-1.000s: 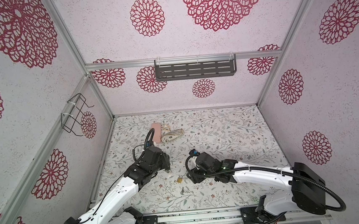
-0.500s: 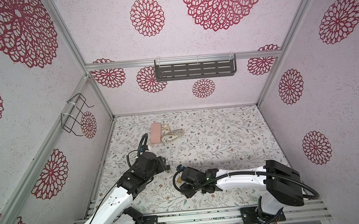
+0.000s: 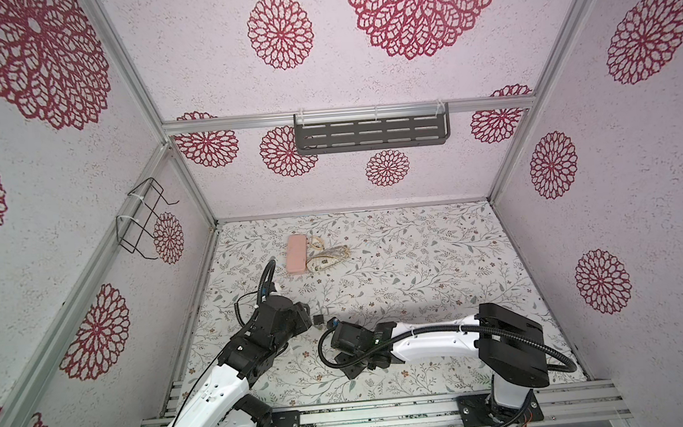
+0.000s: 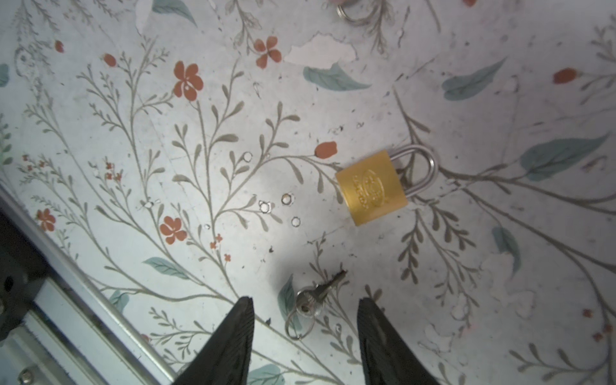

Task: Unlock with the key
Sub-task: 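Move the right gripper over the second silver key while the left arm draws back, then lower the right gripper and close it on the silver key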

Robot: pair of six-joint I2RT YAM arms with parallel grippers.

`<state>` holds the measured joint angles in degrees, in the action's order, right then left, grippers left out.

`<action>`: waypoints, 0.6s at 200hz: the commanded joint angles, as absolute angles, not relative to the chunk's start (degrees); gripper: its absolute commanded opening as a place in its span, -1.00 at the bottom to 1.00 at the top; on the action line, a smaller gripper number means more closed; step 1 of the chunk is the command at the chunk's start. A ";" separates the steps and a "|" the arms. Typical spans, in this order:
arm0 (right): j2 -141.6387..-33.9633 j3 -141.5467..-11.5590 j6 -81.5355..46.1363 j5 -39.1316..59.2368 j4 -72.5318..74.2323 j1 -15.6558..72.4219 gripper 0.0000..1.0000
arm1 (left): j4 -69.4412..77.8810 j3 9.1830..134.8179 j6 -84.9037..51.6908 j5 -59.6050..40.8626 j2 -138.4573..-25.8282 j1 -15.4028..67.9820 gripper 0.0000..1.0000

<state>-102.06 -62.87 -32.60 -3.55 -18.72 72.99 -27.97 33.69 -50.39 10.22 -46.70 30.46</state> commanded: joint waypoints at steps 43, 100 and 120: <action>-104.71 -65.83 -31.47 -6.60 -24.30 74.01 0.08 | -26.54 32.43 -51.60 11.21 -46.23 29.54 0.16; -103.47 -66.13 -30.85 -12.08 -29.56 73.65 0.09 | -20.94 31.64 -53.51 6.70 -48.09 29.53 0.16; -102.63 -65.85 -30.66 -13.68 -31.16 73.15 0.09 | -19.90 31.94 -53.61 6.08 -49.24 29.53 0.16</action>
<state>-104.77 -65.28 -31.62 -9.39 -26.30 73.65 -23.55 32.71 -52.23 7.66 -48.10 30.00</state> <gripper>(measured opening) 0.543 0.578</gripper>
